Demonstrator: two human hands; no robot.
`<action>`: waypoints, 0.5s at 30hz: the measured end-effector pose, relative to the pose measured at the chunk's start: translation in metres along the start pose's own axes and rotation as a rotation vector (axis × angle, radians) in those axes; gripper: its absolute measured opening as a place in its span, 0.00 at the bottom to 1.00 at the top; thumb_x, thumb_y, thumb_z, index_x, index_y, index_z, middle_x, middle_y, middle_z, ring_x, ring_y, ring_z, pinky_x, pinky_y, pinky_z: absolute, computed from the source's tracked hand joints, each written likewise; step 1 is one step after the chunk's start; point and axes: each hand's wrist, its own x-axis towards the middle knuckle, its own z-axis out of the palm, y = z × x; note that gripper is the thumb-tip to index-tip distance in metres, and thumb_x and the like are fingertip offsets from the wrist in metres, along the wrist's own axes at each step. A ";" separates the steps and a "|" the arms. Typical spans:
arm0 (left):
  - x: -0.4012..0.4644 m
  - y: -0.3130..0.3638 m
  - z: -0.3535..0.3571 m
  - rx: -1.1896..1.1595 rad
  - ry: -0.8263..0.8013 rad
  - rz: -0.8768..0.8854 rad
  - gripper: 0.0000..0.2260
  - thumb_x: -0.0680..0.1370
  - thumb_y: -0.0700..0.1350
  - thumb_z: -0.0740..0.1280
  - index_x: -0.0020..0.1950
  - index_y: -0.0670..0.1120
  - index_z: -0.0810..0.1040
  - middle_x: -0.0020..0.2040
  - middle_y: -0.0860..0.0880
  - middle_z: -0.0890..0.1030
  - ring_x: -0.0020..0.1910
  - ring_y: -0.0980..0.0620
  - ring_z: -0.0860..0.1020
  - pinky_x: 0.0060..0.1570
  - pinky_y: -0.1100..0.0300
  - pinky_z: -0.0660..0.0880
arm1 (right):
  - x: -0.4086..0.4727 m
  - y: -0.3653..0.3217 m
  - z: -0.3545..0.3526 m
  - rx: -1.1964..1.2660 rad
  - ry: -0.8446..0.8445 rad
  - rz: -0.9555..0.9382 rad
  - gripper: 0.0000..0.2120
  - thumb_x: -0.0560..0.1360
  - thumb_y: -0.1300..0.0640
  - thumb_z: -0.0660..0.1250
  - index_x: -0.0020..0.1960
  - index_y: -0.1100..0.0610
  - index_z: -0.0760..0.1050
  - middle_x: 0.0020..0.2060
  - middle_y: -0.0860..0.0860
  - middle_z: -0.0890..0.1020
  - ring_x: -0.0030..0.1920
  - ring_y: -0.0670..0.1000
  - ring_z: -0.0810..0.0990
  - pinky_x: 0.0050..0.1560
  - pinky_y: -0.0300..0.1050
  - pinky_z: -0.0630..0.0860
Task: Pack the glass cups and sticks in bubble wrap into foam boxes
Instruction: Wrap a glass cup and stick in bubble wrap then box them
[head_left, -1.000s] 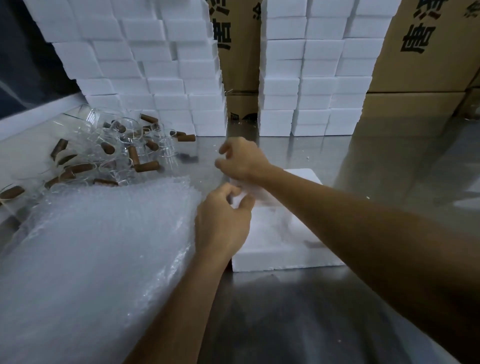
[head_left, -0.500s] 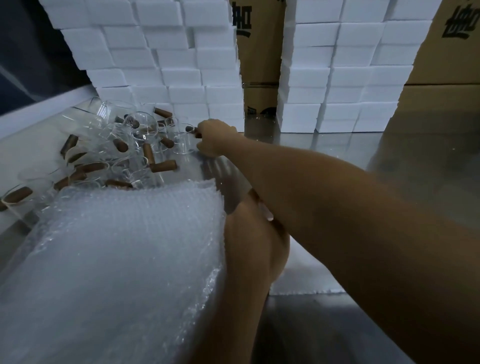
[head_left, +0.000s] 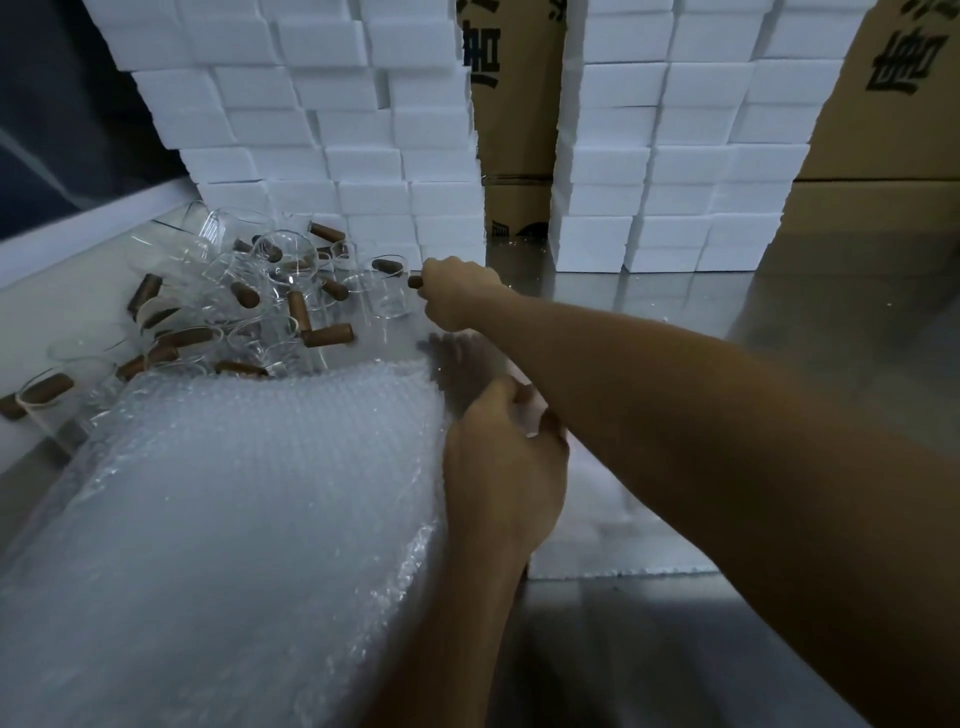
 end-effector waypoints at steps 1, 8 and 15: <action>0.001 -0.001 0.001 -0.029 0.006 -0.007 0.05 0.78 0.48 0.66 0.51 0.49 0.78 0.44 0.50 0.82 0.44 0.48 0.80 0.45 0.50 0.76 | -0.005 0.004 -0.003 -0.007 0.012 0.003 0.11 0.80 0.58 0.60 0.62 0.59 0.70 0.49 0.52 0.75 0.44 0.54 0.74 0.43 0.49 0.69; 0.001 -0.004 0.005 -0.094 -0.034 -0.063 0.08 0.78 0.55 0.69 0.52 0.54 0.78 0.53 0.62 0.77 0.49 0.60 0.73 0.40 0.70 0.66 | -0.063 0.034 -0.042 0.050 0.095 0.036 0.11 0.83 0.52 0.58 0.60 0.58 0.70 0.46 0.53 0.75 0.43 0.55 0.74 0.40 0.50 0.69; 0.002 -0.005 0.000 -0.064 -0.052 -0.061 0.09 0.78 0.56 0.67 0.53 0.54 0.80 0.60 0.60 0.80 0.48 0.60 0.72 0.49 0.63 0.66 | -0.165 0.061 -0.083 0.349 0.270 -0.002 0.14 0.84 0.55 0.56 0.61 0.61 0.76 0.53 0.56 0.82 0.51 0.58 0.79 0.49 0.50 0.74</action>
